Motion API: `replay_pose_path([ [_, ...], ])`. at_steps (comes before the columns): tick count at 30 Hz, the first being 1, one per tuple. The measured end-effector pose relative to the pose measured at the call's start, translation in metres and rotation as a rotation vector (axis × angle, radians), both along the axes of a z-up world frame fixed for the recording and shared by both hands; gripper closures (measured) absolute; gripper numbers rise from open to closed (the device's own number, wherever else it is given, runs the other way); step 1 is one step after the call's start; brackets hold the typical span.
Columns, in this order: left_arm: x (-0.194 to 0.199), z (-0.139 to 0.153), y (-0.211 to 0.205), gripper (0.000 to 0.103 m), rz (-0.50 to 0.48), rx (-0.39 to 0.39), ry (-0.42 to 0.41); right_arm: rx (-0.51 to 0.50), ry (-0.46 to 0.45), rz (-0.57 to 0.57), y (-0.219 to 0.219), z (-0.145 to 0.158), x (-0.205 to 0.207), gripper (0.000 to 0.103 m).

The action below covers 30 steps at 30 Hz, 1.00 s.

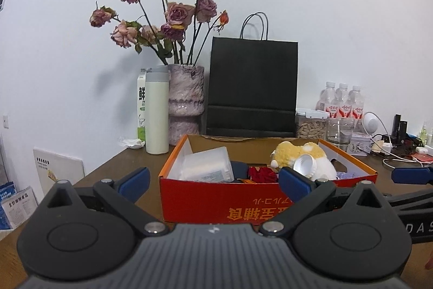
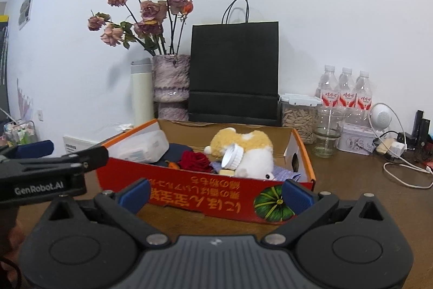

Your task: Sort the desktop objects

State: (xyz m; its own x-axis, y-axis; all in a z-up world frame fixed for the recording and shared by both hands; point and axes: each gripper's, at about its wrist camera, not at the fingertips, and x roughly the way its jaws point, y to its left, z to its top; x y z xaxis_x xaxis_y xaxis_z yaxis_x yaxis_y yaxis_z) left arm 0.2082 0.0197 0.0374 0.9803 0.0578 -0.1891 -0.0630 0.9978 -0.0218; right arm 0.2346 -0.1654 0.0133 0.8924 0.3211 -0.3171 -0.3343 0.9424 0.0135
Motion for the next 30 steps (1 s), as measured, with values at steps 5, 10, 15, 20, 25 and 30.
replay_pose_path([
  [5,-0.0019,-0.0008,-0.0071,0.000,-0.017,0.027,0.000,0.017,-0.013,-0.002,-0.0048,0.0042,-0.0051,0.000],
  [10,-0.0010,-0.0017,-0.0086,0.000,-0.021,0.028,0.006,0.012,-0.005,-0.006,-0.0057,0.0038,-0.0054,0.000],
  [15,-0.0011,-0.0022,-0.0092,0.000,-0.021,0.028,0.011,0.011,-0.003,-0.007,-0.0061,0.0034,-0.0058,0.000],
  [20,-0.0009,-0.0029,-0.0100,0.000,-0.015,0.035,0.020,0.009,0.003,-0.010,-0.0060,0.0026,-0.0051,0.000],
  [25,-0.0011,-0.0031,-0.0104,0.000,-0.014,0.040,0.017,0.009,0.003,-0.011,-0.0062,0.0025,-0.0053,0.000],
  [30,-0.0007,-0.0030,-0.0089,0.000,-0.026,0.030,0.015,0.009,0.002,-0.011,-0.0060,0.0022,-0.0055,0.000],
])
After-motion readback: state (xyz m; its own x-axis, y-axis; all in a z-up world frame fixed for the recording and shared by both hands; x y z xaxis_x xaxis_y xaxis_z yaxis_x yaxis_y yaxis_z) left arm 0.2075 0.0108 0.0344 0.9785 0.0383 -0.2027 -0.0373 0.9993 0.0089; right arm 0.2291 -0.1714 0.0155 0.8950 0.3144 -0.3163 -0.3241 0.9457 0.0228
